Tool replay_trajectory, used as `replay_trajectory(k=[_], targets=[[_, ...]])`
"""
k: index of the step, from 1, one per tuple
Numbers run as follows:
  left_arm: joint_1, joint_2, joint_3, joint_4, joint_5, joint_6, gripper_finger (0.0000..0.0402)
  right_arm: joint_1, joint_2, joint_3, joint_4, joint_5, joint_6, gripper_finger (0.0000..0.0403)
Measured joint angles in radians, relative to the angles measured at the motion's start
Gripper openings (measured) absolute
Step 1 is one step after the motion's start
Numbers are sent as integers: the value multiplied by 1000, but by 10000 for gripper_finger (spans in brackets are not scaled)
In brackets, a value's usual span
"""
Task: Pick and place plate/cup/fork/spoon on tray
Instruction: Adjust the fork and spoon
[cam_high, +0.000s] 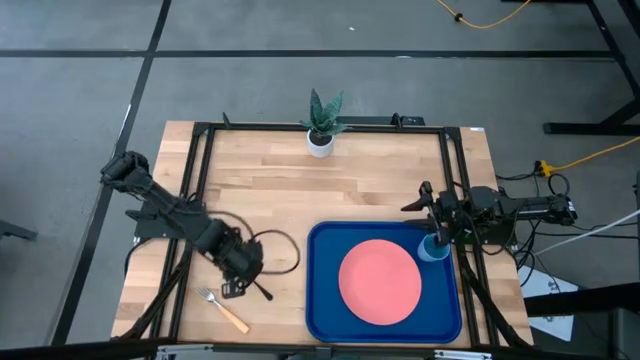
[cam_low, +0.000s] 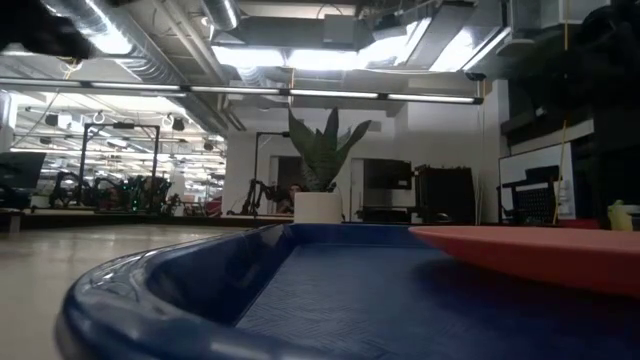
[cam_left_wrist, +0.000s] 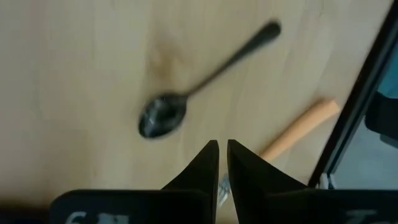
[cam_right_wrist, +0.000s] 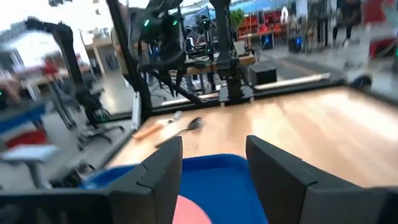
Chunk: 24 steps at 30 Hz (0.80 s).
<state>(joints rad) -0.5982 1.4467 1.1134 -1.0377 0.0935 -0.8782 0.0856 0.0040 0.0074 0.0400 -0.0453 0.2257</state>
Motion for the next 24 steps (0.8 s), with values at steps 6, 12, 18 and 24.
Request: replay_trajectory(k=[6, 12, 18, 24], targets=[[-98, 1, -58, 28, -7, -158, 27, 0, 0, 0, 1, 0, 163, 182], [-184, 0, -61, 40, -111, -313, 27, 0, 0, 0, 54, 2, 166, 182], [-262, 4, -61, 39, -89, -560, 27, 0, 0, 0, 228, 3, 52, 182], [-319, 90, -62, 147, 38, -714, 27, 0, 0, 0, 268, 2, -22, 182]])
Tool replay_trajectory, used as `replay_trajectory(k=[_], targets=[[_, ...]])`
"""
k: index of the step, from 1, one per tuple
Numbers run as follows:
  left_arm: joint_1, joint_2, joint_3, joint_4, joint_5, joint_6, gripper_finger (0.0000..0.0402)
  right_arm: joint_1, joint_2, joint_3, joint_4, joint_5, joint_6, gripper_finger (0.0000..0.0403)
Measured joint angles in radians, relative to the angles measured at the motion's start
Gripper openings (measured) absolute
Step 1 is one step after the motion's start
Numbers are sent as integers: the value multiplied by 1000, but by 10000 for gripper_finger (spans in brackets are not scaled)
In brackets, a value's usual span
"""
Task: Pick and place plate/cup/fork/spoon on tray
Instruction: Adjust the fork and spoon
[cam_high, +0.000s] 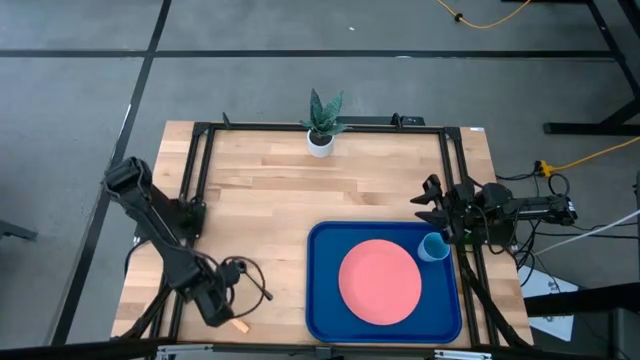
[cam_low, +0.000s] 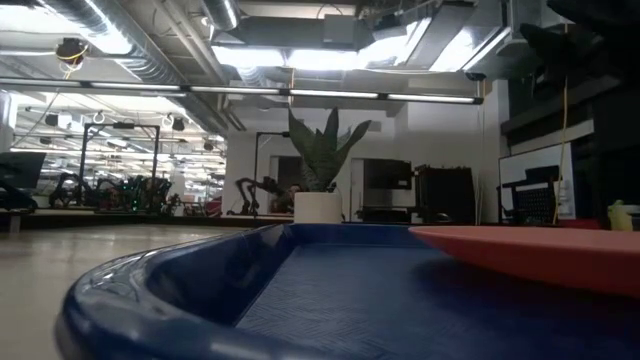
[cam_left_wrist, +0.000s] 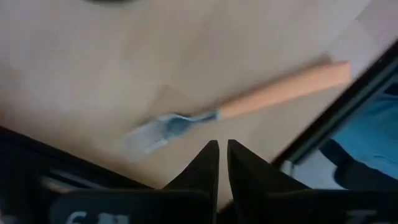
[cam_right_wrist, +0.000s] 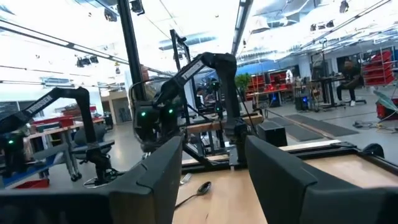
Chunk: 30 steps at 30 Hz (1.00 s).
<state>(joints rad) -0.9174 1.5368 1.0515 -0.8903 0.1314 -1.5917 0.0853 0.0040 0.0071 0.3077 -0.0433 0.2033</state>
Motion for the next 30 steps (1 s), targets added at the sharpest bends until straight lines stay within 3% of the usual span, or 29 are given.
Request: replay_trajectory(k=[5, 10, 23, 30], targets=[[-20, 70, 0, 139, 61, -92, 27, 0, 0, 0, 0, -1, 3, 182], [-20, 158, 0, 154, 160, -108, 27, 0, 0, 0, 0, -3, 59, 182], [-26, 190, 0, 143, 114, -291, 27, 1, 0, 0, -89, -109, 239, 182], [-16, 243, 0, 143, 185, -339, 27, 1, 0, 0, -62, -108, 234, 182]])
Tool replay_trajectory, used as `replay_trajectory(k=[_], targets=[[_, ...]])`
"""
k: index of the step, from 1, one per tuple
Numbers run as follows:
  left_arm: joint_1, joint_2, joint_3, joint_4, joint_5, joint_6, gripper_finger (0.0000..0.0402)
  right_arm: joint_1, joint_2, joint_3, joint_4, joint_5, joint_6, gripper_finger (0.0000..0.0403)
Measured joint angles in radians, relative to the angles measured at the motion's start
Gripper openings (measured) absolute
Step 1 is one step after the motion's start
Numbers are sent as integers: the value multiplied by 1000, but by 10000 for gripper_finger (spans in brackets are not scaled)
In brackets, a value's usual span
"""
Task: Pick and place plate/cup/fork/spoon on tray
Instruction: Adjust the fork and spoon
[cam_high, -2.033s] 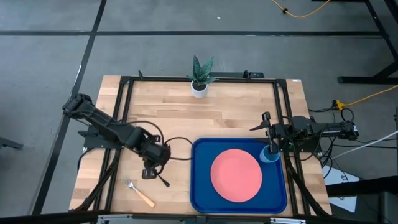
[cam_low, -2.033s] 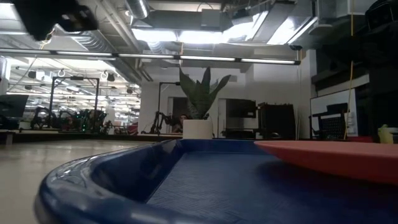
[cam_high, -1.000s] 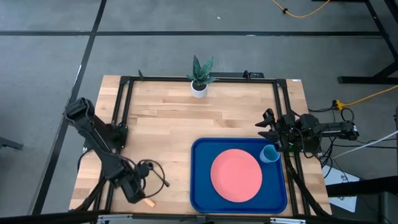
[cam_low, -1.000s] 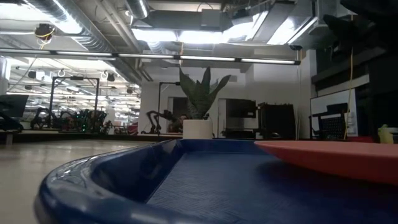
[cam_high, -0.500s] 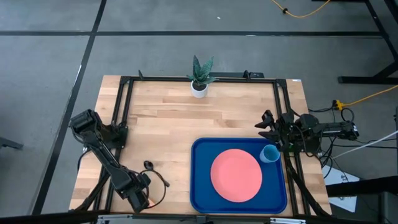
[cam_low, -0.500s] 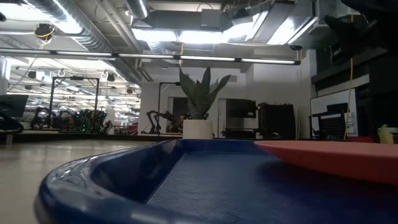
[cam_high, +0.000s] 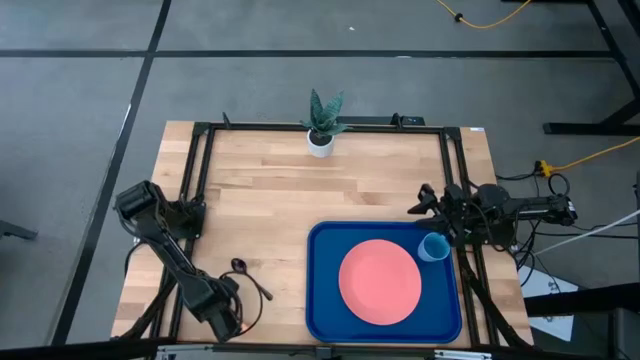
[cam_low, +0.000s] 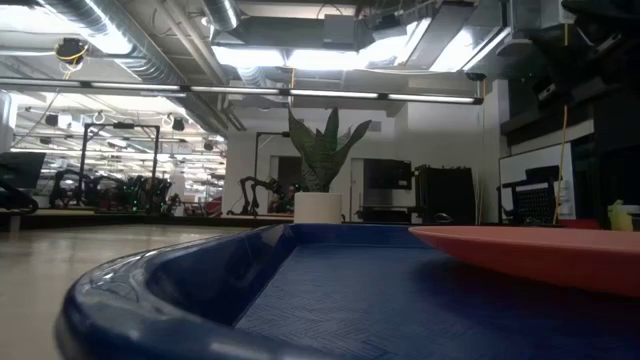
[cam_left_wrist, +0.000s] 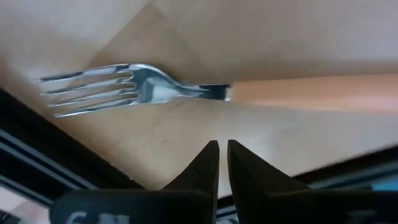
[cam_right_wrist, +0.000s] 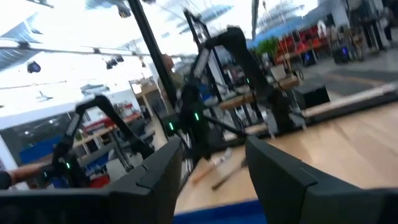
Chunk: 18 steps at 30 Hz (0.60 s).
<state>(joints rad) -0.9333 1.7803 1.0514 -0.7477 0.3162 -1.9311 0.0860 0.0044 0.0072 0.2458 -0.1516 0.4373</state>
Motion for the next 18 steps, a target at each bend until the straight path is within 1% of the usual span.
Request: replay_trajectory(k=[6, 11, 18], targets=[[40, 48, 0, -3, -30, 37, 27, 0, 0, 0, 73, -8, -27, 182], [104, 64, 2, -33, -14, 133, 27, 0, 0, 0, 79, -11, -26, 182], [213, 65, 2, -134, -48, 273, 27, 0, 0, 0, 76, -73, -26, 182]])
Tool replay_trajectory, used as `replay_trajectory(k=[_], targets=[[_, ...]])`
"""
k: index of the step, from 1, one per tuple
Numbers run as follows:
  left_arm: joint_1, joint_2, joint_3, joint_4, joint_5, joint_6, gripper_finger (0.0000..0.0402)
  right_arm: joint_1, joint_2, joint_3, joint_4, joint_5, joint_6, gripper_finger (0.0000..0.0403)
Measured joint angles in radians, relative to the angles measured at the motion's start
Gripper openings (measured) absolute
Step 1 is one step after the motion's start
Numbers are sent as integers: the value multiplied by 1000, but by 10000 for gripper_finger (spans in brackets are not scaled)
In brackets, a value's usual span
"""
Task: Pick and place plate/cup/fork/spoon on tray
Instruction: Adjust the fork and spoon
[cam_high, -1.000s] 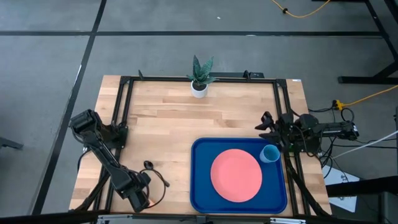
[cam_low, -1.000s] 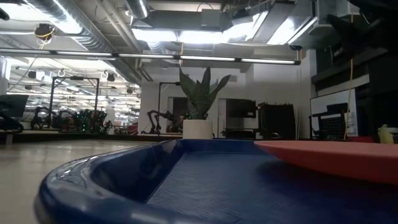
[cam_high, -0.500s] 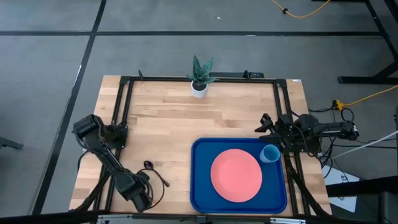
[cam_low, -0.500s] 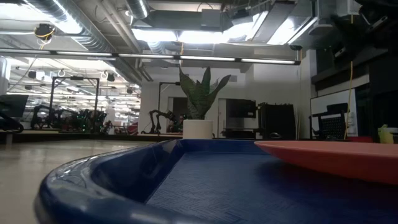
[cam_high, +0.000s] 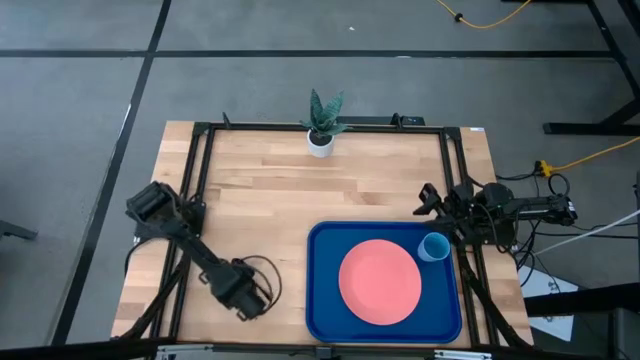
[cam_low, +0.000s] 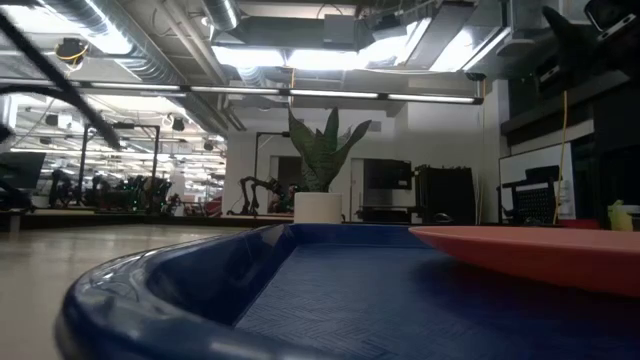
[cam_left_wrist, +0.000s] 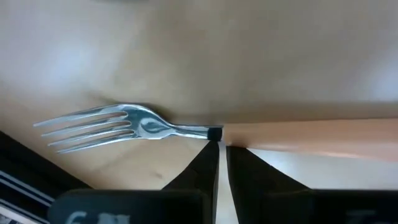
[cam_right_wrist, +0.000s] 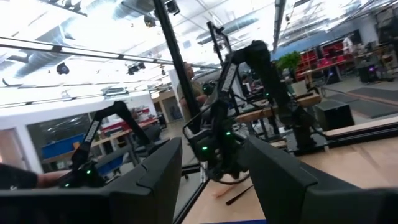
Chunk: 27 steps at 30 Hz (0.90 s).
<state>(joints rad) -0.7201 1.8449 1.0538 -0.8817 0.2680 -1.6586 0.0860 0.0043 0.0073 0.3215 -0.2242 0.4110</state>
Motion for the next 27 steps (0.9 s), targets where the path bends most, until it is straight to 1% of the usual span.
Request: replay_trajectory(k=[5, 16, 21, 27], targets=[[83, 0, -1, -36, -50, 113, 27, 0, 0, 0, -3, -16, 0, 182], [262, 1, -2, -63, -106, 376, 27, 0, 0, 0, -17, -17, -1, 182], [321, 1, -2, -61, -129, 459, 27, 0, 0, 0, -17, -17, -2, 182], [371, 1, -3, -52, -139, 517, 27, 0, 0, 0, -17, -17, -4, 182]])
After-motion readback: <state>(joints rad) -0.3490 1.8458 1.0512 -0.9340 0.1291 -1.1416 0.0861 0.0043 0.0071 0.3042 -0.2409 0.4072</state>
